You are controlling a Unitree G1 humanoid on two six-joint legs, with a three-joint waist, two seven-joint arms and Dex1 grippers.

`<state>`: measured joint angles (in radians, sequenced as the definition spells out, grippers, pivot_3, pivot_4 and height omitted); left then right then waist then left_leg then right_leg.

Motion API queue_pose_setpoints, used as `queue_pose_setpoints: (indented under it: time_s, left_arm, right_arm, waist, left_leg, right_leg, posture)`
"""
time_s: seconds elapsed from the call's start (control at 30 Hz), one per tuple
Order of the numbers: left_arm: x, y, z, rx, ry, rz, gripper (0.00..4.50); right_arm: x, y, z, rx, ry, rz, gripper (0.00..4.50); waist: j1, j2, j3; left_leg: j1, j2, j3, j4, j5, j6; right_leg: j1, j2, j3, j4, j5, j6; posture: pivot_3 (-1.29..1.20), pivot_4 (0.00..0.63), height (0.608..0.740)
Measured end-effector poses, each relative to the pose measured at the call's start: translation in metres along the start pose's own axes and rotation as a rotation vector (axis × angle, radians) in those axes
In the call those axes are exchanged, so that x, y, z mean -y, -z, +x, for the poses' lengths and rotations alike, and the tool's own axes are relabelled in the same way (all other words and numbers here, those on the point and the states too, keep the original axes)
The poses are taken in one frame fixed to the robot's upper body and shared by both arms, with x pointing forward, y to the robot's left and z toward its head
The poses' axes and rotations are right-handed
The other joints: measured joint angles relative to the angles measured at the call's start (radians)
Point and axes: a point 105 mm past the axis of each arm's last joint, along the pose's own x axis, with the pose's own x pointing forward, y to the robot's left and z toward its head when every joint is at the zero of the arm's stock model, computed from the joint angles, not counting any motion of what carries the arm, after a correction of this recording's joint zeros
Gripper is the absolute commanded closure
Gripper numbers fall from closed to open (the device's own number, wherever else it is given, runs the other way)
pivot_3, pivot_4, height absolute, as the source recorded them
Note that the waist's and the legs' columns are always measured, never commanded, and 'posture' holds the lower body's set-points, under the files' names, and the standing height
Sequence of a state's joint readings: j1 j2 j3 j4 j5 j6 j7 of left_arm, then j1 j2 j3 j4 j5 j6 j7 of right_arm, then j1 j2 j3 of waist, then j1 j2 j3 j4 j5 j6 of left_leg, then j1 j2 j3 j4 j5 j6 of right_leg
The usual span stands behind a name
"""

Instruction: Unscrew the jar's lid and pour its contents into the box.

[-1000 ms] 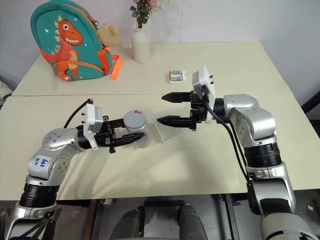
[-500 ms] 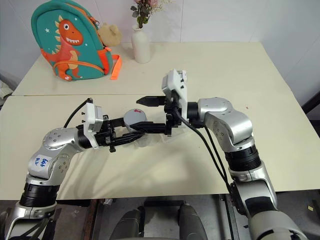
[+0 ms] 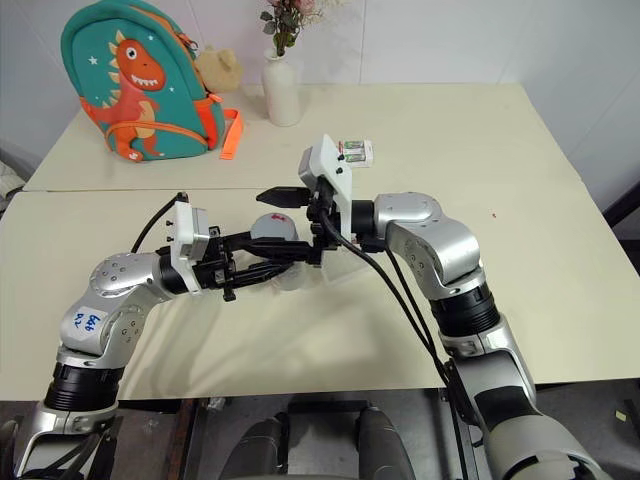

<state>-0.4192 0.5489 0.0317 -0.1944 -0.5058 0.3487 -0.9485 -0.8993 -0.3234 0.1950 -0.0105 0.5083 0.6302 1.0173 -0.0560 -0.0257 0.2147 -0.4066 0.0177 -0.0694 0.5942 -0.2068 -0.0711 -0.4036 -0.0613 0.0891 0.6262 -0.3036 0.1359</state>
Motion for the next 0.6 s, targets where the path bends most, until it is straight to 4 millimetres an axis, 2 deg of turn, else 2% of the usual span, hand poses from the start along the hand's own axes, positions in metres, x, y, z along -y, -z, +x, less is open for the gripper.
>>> queue_pose_setpoints:
  time_s: [0.5, 0.6]
  left_arm:
    - [-0.006, 0.002, -0.003, -0.006, -0.045, -0.009, 2.52]
    - [-0.007, 0.001, -0.004, -0.004, -0.051, -0.006, 2.52]
  right_arm:
    - [0.01, 0.007, -0.028, -0.062, 0.002, -0.011, 0.01]
    - [0.015, 0.003, -0.037, -0.053, 0.027, -0.013, 0.01]
  waist:
    - [0.0, 0.0, 0.0]
    - [0.001, 0.0, 0.0]
  left_leg:
    - [0.0, 0.0, 0.0, 0.0, 0.0, 0.0]
    - [0.0, 0.0, 0.0, 0.0, 0.0, 0.0]
  right_leg:
    - [0.0, 0.0, 0.0, 0.0, 0.0, 0.0]
    - [0.0, 0.0, 0.0, 0.0, 0.0, 0.0]
  posture:
    - [0.0, 0.15, 0.74]
    - [0.0, 0.15, 0.74]
